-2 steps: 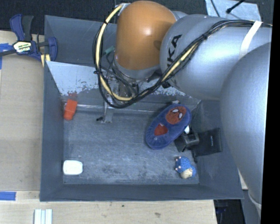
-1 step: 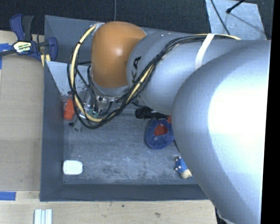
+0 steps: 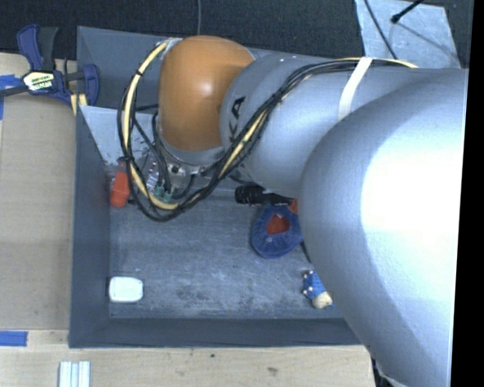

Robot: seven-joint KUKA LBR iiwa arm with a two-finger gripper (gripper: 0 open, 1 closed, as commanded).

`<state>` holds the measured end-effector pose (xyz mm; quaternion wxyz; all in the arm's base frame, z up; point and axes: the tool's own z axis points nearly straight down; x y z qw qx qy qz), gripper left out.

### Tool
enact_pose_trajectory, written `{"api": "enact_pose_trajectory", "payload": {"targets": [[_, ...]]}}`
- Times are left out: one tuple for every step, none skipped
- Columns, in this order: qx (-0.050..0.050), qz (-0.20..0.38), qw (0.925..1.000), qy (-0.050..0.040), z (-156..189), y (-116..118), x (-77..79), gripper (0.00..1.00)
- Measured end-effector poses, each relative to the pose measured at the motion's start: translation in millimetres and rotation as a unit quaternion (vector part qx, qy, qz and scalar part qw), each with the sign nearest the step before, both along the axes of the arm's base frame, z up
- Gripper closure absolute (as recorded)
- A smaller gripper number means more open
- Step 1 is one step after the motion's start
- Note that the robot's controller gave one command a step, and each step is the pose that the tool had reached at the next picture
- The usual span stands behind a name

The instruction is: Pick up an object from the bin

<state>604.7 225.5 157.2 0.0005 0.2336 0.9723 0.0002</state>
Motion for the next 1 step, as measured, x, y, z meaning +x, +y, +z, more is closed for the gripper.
{"api": "enact_pose_trajectory", "payload": {"targets": [[0.001,-0.152,0.9883,-0.0022,44.1,-34.9,-11.5,1.00]]}}
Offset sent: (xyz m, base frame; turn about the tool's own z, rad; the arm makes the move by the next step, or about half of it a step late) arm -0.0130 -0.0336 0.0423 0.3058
